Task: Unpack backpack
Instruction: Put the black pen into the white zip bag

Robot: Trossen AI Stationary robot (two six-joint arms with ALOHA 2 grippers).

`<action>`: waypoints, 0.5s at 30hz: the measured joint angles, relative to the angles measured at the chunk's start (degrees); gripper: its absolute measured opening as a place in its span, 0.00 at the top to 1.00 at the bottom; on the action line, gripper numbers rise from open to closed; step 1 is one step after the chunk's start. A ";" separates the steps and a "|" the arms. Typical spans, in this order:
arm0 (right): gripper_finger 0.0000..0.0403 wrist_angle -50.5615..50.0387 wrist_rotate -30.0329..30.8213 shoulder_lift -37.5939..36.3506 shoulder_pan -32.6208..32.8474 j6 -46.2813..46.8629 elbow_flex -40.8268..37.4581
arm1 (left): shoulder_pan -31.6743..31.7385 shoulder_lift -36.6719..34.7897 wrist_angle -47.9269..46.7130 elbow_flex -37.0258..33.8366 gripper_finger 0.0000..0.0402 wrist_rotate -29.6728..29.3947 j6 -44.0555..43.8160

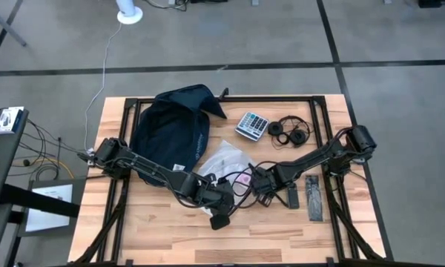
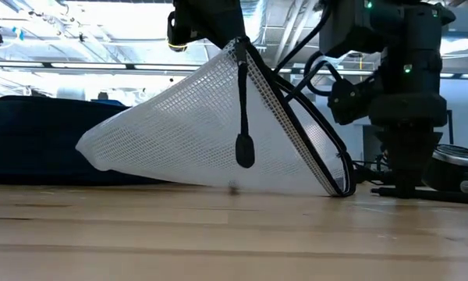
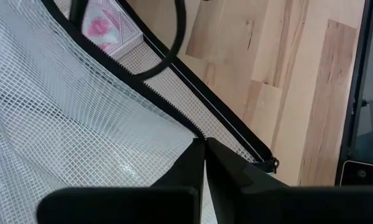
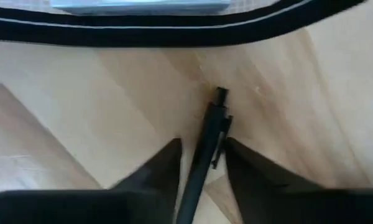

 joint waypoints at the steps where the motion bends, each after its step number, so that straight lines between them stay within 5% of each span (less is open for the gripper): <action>1: 0.83 0.11 -0.02 0.00 0.24 0.03 0.02 | 0.00 0.00 0.02 0.00 1.00 -0.02 0.00; 4: 0.95 0.04 0.91 -0.92 1.70 -0.14 -0.07 | 0.00 0.00 0.02 0.00 1.00 0.00 0.00; 11: 0.93 -0.16 4.52 -6.92 7.30 1.63 1.75 | 0.32 0.00 0.05 0.00 1.00 -0.02 0.39; 15: 0.95 -0.02 9.43 -9.35 10.90 -4.90 3.40 | 0.83 0.00 0.07 0.00 1.00 -0.02 0.68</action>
